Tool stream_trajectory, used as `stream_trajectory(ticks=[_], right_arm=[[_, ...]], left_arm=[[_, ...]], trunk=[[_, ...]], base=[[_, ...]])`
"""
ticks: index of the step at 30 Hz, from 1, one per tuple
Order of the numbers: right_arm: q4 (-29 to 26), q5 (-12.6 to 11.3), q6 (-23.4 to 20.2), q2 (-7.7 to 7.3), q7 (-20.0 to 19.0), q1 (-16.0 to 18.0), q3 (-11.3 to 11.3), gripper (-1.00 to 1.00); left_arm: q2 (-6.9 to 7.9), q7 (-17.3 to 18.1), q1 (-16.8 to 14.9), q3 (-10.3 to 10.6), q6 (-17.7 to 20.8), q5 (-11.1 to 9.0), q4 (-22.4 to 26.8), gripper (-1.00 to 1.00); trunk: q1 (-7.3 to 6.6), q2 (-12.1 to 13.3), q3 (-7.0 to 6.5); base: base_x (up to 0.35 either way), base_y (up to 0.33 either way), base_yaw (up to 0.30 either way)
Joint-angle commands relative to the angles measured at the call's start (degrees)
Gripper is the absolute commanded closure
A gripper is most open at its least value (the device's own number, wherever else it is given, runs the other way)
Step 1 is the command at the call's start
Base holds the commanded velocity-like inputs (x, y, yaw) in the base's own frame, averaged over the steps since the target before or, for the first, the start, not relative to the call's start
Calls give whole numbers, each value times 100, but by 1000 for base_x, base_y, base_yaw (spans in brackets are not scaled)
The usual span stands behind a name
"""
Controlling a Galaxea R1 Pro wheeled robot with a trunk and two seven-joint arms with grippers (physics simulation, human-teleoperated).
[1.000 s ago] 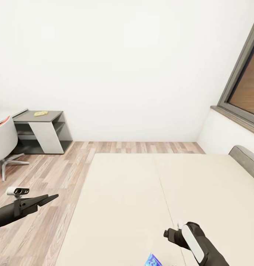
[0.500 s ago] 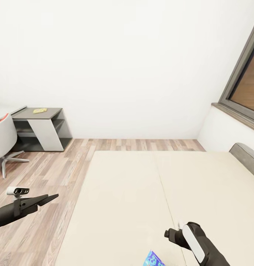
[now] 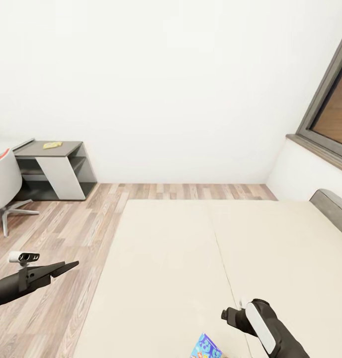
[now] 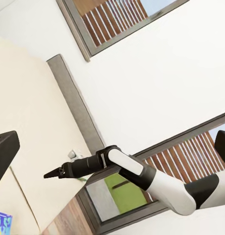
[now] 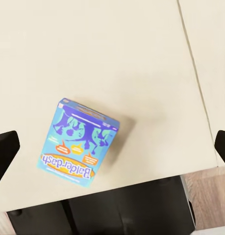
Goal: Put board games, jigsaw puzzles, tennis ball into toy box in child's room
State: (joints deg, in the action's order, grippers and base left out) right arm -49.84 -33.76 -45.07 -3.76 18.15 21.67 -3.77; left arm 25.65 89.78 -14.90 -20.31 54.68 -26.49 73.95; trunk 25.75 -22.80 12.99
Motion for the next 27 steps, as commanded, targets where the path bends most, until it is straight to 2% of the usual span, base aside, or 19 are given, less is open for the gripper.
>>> stream_trajectory(ticks=[1,27], right_arm=[[-8,-60,-10,-8,57,4,-24,-100],[-11,-60,-10,-11,57,4,-21,-100]], left_arm=[[2,22,-4,1,61,3,2,-100],[2,22,-4,-2,61,-2,0,-100]], trunk=[[3,-12,21],[3,-12,266]], base=[[0,0,0],[0,0,0]])
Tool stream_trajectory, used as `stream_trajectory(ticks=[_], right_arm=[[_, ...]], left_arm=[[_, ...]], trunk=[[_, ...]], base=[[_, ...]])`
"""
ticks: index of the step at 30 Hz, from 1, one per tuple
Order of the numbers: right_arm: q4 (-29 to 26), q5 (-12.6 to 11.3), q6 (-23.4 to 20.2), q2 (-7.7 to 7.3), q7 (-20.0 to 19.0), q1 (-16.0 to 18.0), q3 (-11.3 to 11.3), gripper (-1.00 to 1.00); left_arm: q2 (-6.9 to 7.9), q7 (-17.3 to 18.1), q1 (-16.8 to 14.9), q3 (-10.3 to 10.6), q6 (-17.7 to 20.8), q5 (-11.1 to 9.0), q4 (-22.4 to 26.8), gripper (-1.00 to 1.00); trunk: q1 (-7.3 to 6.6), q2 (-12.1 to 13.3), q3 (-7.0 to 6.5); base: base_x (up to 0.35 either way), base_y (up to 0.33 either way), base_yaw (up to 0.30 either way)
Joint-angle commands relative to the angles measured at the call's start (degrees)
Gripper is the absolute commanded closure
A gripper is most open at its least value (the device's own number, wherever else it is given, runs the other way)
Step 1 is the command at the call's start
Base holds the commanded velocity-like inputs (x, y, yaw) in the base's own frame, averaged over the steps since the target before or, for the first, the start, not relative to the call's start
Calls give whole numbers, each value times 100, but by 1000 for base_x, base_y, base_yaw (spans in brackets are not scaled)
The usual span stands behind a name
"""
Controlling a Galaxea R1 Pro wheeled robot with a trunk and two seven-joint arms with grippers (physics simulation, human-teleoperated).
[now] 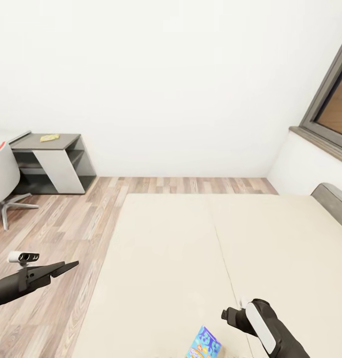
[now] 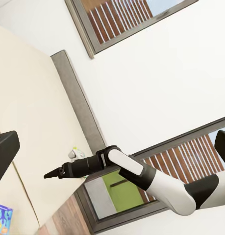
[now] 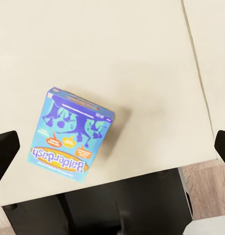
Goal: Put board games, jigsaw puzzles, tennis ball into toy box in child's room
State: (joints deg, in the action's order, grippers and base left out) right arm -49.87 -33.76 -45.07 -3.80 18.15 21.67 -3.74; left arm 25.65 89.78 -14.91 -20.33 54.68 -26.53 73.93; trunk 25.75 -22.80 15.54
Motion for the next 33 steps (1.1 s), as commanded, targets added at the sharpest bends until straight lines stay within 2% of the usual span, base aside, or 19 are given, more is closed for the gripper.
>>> stream_trajectory(ticks=[1,33], right_arm=[[-8,-60,-10,-7,57,4,-24,-100],[-5,-60,-10,-7,57,4,-29,-100]], left_arm=[[1,22,-3,-2,61,2,1,-100],[10,22,-3,-6,61,8,-1,-100]], trunk=[[3,-12,20],[3,-12,322]], base=[[0,0,0],[0,0,0]])
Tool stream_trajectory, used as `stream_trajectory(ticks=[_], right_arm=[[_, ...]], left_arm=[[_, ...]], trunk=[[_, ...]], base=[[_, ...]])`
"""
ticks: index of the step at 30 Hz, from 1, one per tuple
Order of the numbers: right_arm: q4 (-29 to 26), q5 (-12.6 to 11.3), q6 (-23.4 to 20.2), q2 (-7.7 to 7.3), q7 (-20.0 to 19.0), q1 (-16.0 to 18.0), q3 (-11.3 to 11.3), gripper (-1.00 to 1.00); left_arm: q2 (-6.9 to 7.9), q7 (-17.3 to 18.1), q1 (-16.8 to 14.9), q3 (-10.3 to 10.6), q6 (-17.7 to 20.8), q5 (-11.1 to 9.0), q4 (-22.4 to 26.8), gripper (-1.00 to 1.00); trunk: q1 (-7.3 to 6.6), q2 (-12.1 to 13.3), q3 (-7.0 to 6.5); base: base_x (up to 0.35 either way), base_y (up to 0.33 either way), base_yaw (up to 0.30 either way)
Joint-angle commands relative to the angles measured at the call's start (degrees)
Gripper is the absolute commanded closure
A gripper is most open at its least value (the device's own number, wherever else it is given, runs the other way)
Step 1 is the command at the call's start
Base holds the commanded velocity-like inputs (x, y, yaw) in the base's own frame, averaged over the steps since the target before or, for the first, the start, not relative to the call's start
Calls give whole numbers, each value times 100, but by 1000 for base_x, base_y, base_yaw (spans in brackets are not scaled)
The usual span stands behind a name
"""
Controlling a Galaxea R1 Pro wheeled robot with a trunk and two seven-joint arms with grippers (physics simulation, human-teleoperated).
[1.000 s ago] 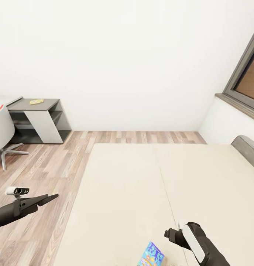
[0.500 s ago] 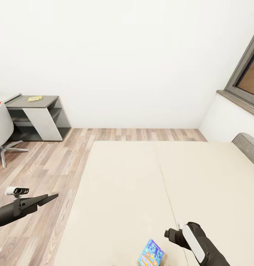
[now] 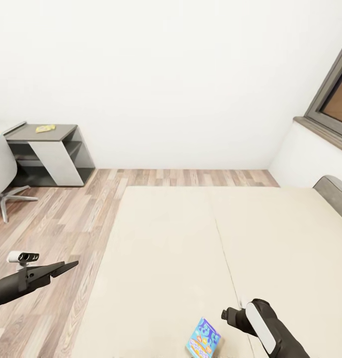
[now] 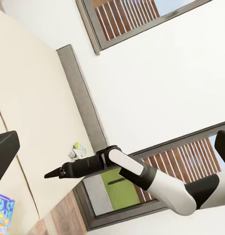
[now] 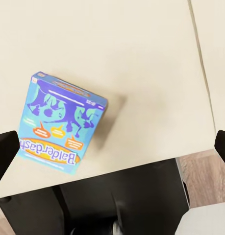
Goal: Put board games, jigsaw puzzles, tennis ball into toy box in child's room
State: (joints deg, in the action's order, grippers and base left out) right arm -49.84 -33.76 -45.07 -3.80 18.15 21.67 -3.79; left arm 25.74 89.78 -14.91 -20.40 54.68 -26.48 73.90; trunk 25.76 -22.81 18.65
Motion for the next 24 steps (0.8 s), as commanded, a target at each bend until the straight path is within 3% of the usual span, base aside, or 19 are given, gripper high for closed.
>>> stream_trajectory(ticks=[1,17,24], right_arm=[[-8,-60,-10,-7,57,3,-24,-100],[-25,-67,-4,34,53,23,-18,-100],[-19,-86,-11,73,46,425,-29,-100]], left_arm=[[2,22,-3,1,61,3,2,-100],[0,22,-3,1,61,-1,2,-100],[-13,22,-3,10,61,-5,2,-100]], trunk=[[3,-11,20],[3,-11,171],[3,-11,237]], base=[[0,0,0],[0,0,0],[0,0,0]])
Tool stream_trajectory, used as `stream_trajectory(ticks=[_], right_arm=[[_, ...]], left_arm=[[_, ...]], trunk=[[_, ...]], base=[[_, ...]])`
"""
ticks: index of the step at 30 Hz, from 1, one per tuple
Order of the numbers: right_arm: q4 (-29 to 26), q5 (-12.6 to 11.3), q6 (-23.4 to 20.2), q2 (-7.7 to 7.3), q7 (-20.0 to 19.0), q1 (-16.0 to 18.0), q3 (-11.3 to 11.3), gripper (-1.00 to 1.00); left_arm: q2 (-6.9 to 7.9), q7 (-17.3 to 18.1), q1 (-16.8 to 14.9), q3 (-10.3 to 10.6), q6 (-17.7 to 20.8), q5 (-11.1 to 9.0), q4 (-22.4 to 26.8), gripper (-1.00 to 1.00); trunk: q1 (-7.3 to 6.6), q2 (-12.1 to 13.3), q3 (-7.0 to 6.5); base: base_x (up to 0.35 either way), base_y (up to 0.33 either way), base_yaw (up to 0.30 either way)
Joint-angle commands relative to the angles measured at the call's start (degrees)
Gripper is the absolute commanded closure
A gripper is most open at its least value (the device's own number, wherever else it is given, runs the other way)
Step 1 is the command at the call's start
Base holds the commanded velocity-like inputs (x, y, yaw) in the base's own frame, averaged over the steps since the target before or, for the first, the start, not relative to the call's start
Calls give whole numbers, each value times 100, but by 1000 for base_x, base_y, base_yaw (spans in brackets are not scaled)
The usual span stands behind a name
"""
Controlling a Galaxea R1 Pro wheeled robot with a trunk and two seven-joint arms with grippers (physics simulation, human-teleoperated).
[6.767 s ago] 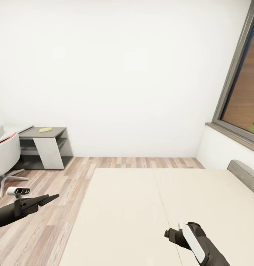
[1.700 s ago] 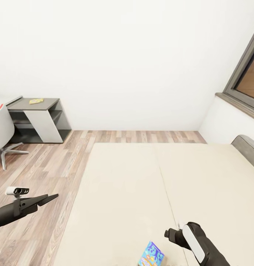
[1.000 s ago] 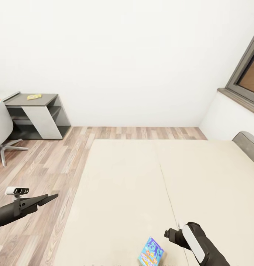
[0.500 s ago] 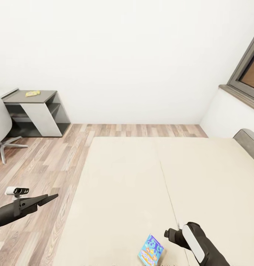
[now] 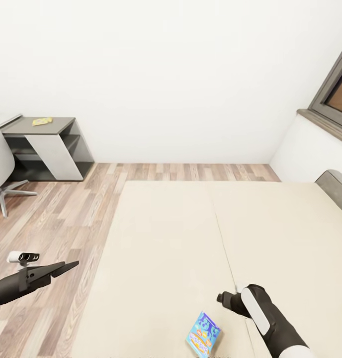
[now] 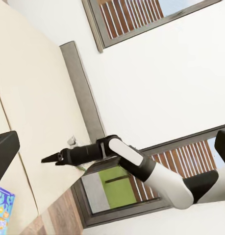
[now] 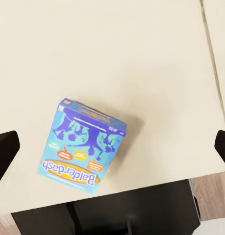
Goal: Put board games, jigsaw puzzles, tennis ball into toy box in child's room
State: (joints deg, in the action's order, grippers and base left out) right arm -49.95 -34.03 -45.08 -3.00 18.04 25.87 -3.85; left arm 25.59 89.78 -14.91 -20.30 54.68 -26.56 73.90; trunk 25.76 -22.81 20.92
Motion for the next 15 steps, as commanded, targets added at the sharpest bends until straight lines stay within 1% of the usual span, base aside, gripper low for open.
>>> stream_trajectory(ticks=[1,4,15], right_arm=[[-10,-63,-22,2,55,99,-25,-100],[-13,-66,-38,19,52,238,-27,-100],[-11,-54,-53,27,51,466,-36,-100]], left_arm=[[1,22,-3,0,61,2,2,-100],[4,22,-3,0,61,4,2,-100],[1,22,-3,-1,61,10,2,-100]], trunk=[[3,-11,19],[3,-11,48],[3,-11,151]], base=[[0,0,0],[0,0,0],[0,0,0]])
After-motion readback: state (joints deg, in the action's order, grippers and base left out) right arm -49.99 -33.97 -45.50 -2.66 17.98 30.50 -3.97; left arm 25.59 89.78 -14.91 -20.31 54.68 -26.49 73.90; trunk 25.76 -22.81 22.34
